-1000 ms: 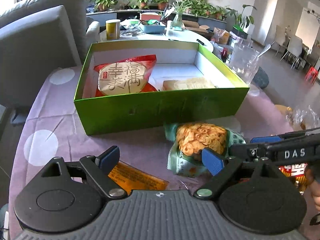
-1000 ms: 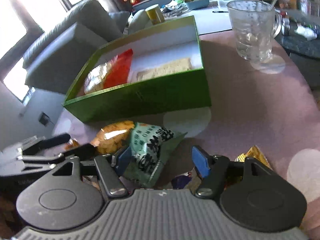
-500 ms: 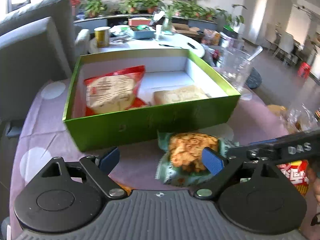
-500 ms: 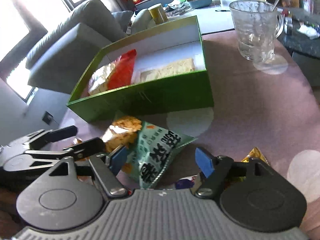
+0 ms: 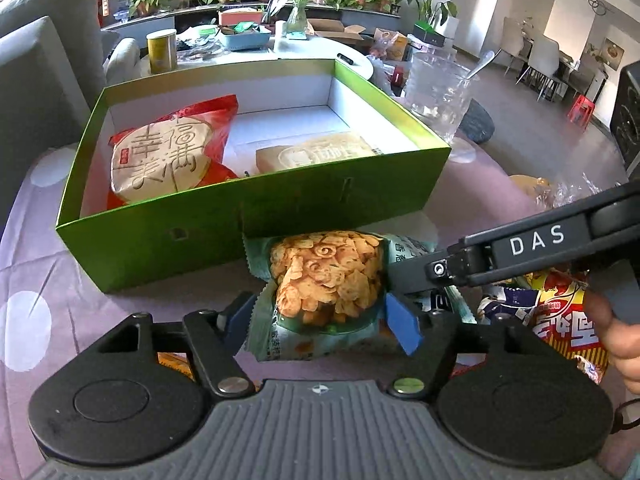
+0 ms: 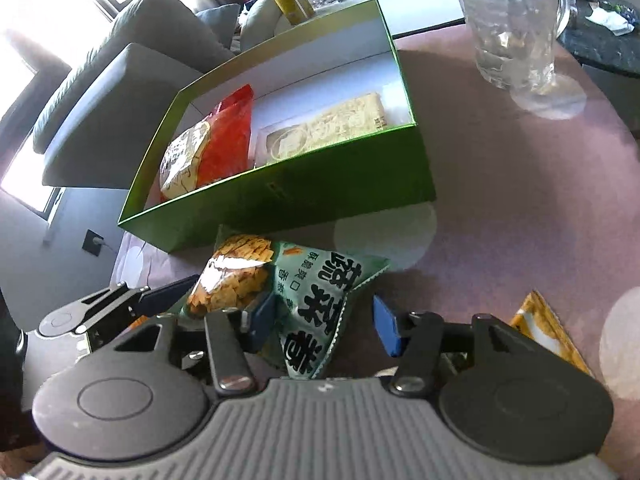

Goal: Organize snacks
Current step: 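Grasp the green chip bag with the right gripper and lift it, then carry the green chip bag into the green box and release it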

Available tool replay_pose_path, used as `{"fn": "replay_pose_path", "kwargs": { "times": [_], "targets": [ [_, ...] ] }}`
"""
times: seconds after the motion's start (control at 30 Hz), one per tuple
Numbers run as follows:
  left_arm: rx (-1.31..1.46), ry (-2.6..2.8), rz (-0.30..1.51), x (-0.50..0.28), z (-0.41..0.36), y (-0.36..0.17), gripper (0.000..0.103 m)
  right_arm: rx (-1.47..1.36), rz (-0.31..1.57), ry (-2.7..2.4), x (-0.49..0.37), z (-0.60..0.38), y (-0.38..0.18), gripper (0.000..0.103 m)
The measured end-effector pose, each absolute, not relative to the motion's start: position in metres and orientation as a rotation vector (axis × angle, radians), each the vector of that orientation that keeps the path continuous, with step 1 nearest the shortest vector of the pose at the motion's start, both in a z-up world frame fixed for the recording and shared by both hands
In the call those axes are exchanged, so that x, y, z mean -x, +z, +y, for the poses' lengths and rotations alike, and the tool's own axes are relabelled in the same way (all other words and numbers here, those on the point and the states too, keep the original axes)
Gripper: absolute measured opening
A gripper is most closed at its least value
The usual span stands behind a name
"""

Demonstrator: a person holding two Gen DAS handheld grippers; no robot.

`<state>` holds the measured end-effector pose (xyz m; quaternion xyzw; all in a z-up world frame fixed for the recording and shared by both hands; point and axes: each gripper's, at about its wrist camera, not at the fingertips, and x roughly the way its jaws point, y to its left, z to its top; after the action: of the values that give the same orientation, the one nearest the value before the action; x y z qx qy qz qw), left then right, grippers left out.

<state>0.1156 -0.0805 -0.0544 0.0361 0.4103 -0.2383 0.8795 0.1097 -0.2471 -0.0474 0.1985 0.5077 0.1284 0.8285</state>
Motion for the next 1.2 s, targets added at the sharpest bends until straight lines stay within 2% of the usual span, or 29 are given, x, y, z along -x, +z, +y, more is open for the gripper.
{"fn": "replay_pose_path", "kwargs": {
  "times": [0.27, 0.63, 0.93, 1.2],
  "targets": [
    [-0.046, -0.528, 0.84, -0.099, -0.077, -0.048, 0.066, -0.428, 1.054, 0.332, -0.104, -0.241, -0.044, 0.053],
    [-0.044, -0.509, 0.667, -0.076, -0.074, 0.001, 0.067, -0.269, 0.812, 0.357, -0.08, -0.227, 0.009, 0.053],
    [-0.075, -0.512, 0.595, -0.101, -0.088, 0.033, 0.067, -0.264, 0.718, 0.364, -0.106, -0.233, 0.038, 0.053],
    [-0.086, -0.501, 0.584, -0.135, -0.101, 0.032, 0.068, -0.251, 0.683, 0.356, -0.133, -0.24, 0.041, 0.053]
  ]
}}
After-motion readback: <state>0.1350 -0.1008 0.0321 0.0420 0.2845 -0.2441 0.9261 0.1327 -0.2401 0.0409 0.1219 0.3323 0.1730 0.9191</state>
